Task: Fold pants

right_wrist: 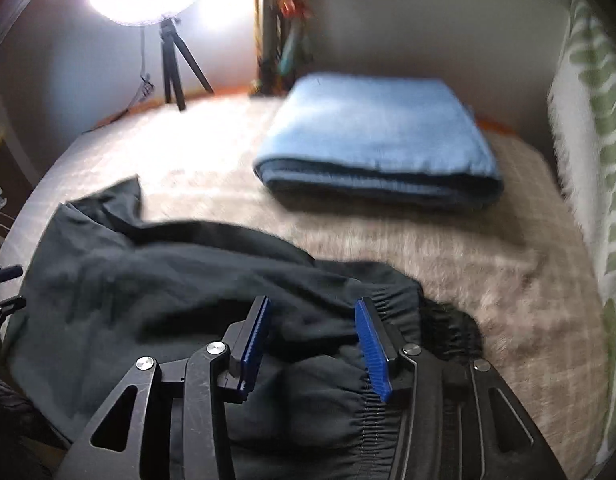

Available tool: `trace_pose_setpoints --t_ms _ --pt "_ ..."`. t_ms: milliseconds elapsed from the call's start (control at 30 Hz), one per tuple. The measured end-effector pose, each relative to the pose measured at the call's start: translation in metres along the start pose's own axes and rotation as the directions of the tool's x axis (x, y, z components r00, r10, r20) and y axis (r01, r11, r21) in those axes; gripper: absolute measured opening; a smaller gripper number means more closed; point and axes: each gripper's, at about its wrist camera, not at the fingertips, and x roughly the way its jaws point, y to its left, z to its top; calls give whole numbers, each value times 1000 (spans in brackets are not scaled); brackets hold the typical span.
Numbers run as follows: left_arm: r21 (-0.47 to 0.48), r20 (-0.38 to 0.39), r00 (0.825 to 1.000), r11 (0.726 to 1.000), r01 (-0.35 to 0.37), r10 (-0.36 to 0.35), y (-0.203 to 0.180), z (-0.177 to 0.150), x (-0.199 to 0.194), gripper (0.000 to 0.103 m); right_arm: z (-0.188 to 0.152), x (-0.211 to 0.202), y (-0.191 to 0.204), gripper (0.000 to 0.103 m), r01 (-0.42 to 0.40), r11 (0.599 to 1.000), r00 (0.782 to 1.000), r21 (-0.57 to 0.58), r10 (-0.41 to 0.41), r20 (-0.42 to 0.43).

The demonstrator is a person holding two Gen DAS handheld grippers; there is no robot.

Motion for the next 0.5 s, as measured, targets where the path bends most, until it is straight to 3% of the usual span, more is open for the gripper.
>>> trace_pose_setpoints --t_ms 67,233,333,433,500 --pt "20 -11 999 999 -37 37 1 -9 1 55 -1 6 -1 48 1 1000 1000 5 -1 -8" --pt "-129 12 1000 991 29 -28 22 -22 -14 55 6 -4 16 58 26 1000 1000 8 -26 17" --pt "-254 42 992 959 126 -119 35 -30 -22 55 16 -25 35 58 -76 996 996 38 74 52" --pt "-267 31 988 952 152 -149 31 -35 -20 55 24 -48 69 68 -185 983 979 14 183 91" --pt "-263 24 986 951 163 -163 26 -38 -20 55 30 -53 100 70 -266 964 961 -9 266 68"
